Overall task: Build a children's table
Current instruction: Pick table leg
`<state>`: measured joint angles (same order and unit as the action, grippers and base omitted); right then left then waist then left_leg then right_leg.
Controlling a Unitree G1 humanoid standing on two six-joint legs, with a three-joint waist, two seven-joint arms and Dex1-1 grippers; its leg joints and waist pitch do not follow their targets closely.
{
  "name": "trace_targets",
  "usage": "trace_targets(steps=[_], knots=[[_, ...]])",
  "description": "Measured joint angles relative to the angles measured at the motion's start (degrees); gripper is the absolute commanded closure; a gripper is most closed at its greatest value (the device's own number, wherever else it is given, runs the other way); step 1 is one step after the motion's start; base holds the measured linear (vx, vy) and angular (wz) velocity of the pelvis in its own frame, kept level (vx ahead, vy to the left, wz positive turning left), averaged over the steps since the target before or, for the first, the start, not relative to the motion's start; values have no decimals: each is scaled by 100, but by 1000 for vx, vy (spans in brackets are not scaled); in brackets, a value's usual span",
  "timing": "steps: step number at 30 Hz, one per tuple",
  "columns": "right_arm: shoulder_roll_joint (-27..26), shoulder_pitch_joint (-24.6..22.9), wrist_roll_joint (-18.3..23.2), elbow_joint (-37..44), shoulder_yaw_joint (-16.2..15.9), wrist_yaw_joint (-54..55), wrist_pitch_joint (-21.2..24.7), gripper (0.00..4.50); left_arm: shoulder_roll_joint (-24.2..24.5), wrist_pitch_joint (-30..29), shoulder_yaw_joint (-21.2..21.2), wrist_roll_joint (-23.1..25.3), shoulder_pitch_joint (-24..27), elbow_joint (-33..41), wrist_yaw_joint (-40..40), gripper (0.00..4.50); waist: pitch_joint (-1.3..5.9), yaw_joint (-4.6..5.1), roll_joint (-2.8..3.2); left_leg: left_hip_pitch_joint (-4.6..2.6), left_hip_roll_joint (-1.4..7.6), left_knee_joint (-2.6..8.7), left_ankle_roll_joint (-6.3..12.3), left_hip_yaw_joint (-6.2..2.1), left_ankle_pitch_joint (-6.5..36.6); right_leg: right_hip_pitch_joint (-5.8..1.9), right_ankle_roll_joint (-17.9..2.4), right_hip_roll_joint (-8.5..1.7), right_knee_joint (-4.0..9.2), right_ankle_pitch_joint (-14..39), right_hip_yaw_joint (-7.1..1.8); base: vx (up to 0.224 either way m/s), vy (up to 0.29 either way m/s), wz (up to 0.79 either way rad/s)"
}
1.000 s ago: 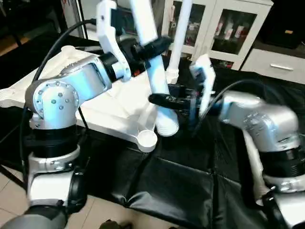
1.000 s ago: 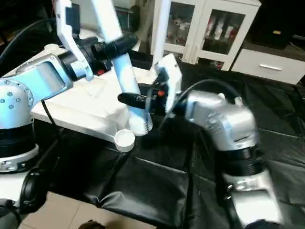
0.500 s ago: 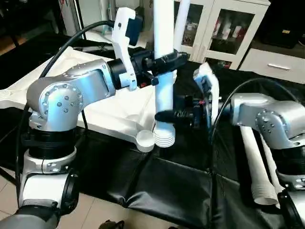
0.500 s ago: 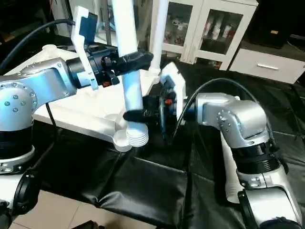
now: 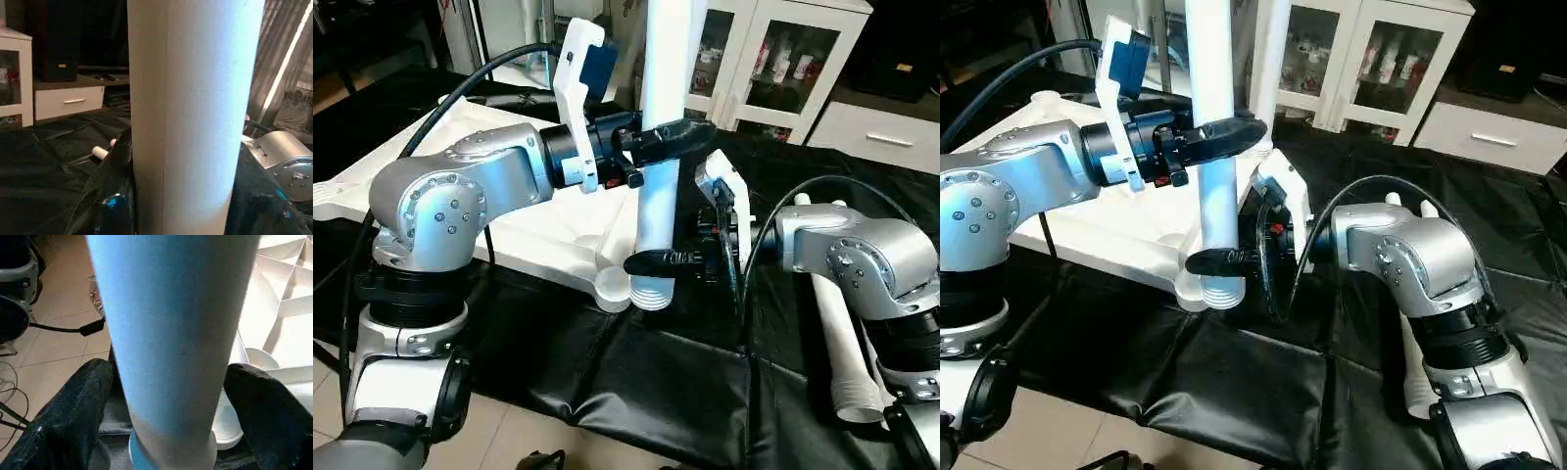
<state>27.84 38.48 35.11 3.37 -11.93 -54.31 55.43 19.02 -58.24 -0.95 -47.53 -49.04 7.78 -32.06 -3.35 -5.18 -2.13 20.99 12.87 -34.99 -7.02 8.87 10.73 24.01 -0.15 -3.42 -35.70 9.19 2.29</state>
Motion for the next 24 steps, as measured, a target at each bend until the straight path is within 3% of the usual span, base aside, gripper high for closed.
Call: trace_targets(steps=[5, 6, 9, 16, 20, 24], knots=[[-16, 0, -36, -1, 0, 0, -89, 52, 3, 23, 47, 8, 0, 4, -74, 273, 1, -3, -1, 1, 0, 0, 0, 0, 0, 0, 0, 0, 0, 0, 0, 0, 0, 0], [-17, 0, -60, -2, 0, 0, -101, 82, 3, 38, 71, 11, 0, 8, -93, 273, 1, -5, -2, 1, 0, 0, 0, 0, 0, 0, 0, 0, 0, 0, 0, 0, 0, 0], [-29, 0, -99, -3, -3, 0, -103, 90, 2, 53, 91, 16, 0, 11, -135, 273, 1, -1, -2, 1, 0, 0, 0, 0, 0, 0, 0, 0, 0, 0, 0, 0, 0, 0], [-56, 0, -104, -3, -93, -9, -108, 166, 8, 66, 92, 20, 0, 30, -210, 273, 1, -4, -2, 0, 0, -1, 0, 0, 0, -1, -1, 0, 0, 0, 0, 0, 0, 0], [-59, -3, -108, -3, -98, -77, -108, 177, 7, 68, 94, 20, 0, 30, -215, 273, 1, -2, -2, 0, 0, 0, 0, 0, 0, 0, -1, 0, -1, 0, 0, 0, 0, 0], [-58, -45, -112, -2, -102, -117, -108, 215, 7, 69, 94, 34, 0, 30, -216, 273, 2, -1, -2, 0, 0, -1, 0, 0, 0, 0, -1, 0, -1, -1, -1, 0, 0, 0]])
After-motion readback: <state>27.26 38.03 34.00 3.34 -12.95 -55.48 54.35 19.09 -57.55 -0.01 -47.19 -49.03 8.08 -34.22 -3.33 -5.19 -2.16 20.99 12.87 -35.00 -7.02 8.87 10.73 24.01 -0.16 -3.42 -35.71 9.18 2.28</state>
